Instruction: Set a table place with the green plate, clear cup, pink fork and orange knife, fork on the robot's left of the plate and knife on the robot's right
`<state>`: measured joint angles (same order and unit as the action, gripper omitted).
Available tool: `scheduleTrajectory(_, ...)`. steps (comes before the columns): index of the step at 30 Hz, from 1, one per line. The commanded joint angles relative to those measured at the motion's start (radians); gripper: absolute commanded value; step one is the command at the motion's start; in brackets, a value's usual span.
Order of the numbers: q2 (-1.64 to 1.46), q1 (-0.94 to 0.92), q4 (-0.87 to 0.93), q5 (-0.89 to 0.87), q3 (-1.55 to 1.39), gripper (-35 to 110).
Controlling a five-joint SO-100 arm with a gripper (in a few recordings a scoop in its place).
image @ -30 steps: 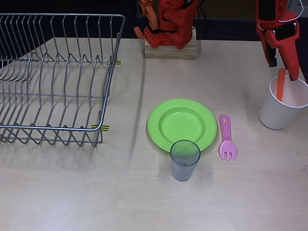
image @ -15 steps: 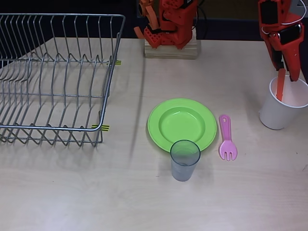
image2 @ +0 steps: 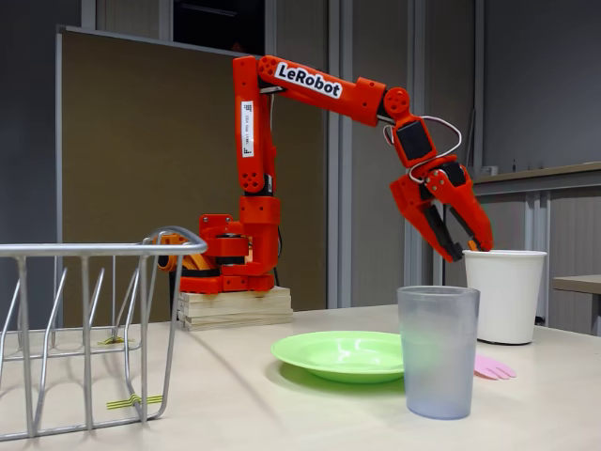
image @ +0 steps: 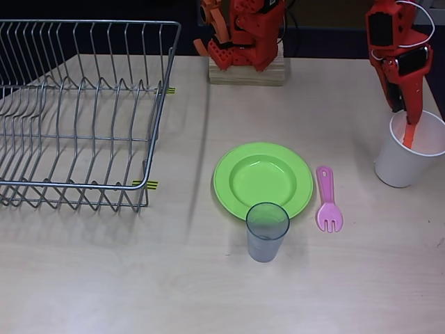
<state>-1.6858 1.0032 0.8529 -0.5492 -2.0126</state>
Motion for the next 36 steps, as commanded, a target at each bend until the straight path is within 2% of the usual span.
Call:
scheduleTrajectory(1, -0.023, 0.005, 0.0, -0.005, -0.014, 21)
scheduleTrajectory(7, -0.026, 0.028, 0.025, -0.054, -0.012, 30)
scheduleTrajectory(17, 0.017, 0.064, 0.032, -0.118, 0.046, 29)
scheduleTrajectory(29, 0.048, 0.075, 0.04, -0.132, 0.109, 22)
scheduleTrajectory(36, 0.052, 0.072, 0.031, -0.115, 0.118, 13)
